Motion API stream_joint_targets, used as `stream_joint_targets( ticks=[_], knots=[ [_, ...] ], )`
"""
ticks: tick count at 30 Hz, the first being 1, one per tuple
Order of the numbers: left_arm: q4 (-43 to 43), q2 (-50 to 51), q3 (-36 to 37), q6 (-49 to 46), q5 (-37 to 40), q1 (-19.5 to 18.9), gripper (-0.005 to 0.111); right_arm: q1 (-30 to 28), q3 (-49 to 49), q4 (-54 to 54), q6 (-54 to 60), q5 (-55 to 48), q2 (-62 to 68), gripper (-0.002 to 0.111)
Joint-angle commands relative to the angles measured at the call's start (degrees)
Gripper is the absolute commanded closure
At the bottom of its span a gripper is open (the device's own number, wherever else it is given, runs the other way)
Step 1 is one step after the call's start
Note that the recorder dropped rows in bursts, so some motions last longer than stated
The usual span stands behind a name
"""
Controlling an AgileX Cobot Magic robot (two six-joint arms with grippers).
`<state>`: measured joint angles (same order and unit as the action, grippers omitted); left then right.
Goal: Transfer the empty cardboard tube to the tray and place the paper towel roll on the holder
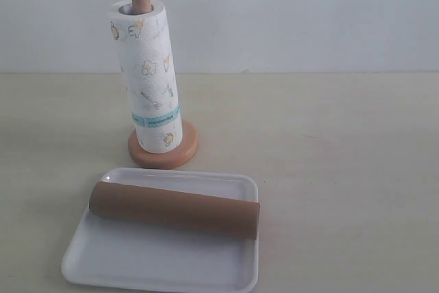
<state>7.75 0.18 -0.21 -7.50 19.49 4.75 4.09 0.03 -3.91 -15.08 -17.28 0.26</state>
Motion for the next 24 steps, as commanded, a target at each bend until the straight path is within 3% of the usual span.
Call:
stream_joint_targets(
  ticks=[1, 24],
  knots=[
    [0.2, -0.2, 0.2, -0.1, -0.2, -0.1, 0.103, -0.3, 0.0, 1.9, 0.0, -1.4, -0.3, 0.106],
    [0.2, -0.2, 0.2, -0.1, -0.2, -0.1, 0.103, -0.3, 0.0, 2.2, 0.1, -1.3, -0.3, 0.106]
  ],
)
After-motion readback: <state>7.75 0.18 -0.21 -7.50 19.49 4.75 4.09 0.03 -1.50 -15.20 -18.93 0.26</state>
